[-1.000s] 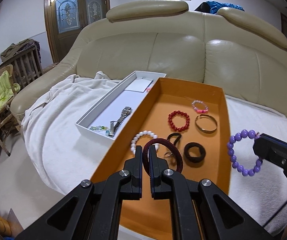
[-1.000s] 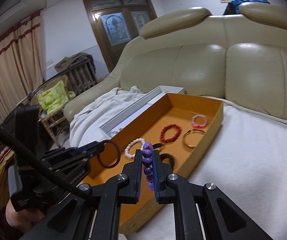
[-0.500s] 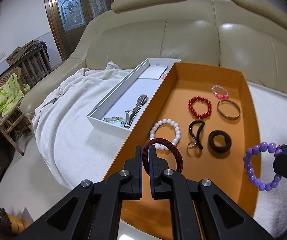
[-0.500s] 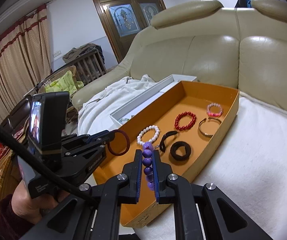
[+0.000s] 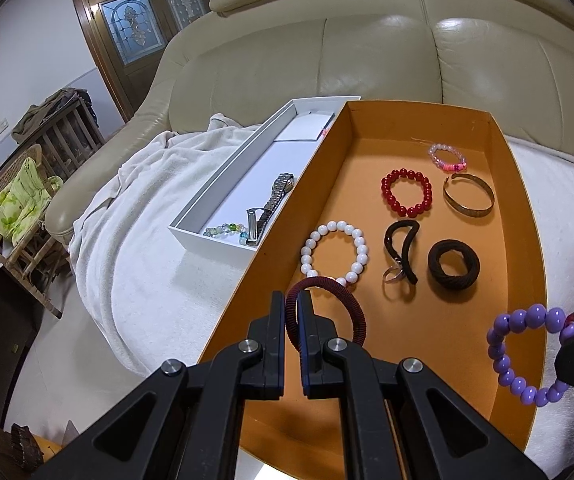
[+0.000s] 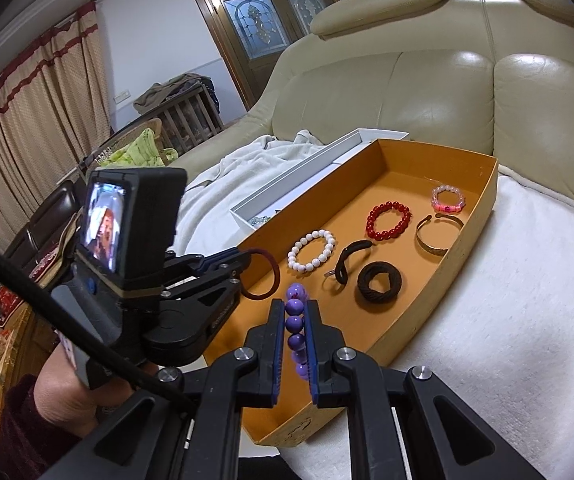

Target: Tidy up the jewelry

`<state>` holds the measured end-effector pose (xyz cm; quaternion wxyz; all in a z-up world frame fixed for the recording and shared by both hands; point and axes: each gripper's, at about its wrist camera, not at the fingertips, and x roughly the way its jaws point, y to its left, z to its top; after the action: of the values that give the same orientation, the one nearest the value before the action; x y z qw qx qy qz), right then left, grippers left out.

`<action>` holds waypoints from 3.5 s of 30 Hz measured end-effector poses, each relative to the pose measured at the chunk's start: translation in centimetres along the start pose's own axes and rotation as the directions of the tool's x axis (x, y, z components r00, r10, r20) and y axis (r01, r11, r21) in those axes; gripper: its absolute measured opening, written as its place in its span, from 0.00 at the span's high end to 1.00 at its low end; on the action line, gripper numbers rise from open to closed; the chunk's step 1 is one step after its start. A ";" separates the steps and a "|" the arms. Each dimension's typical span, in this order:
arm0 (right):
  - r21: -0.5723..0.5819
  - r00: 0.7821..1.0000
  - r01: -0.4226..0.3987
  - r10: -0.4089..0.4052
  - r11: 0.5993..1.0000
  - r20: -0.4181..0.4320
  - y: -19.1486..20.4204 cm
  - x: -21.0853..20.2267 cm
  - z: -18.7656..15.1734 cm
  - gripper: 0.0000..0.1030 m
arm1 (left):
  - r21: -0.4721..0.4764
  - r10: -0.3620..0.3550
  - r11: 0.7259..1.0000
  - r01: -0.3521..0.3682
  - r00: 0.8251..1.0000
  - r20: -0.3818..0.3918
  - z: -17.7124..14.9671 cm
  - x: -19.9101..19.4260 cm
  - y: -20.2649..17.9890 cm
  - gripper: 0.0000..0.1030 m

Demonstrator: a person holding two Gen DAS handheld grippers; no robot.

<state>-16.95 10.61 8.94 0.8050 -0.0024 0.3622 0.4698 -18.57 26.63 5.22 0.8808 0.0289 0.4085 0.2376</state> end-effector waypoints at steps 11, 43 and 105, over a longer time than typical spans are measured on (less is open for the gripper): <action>-0.007 1.000 0.001 -0.001 1.000 -0.005 0.2 0.2 -0.3 0.89 | 0.006 0.005 1.000 -0.005 1.000 -0.005 -0.1 0.1 0.0 0.94; 0.013 0.999 -0.020 0.021 1.000 -0.046 -0.2 1.1 -0.3 0.89 | -0.006 0.006 1.000 -0.006 0.999 -0.052 -0.4 0.9 0.3 0.94; 0.308 0.970 0.219 -0.242 0.926 0.038 -14.0 -8.8 0.6 0.84 | 0.095 -0.110 0.991 0.096 0.980 0.167 2.6 -6.1 -12.3 0.17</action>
<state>-8.66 -3.68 9.83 0.8585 0.0955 0.3963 0.3111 -15.22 13.40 8.25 0.9219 0.0660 0.3417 0.1704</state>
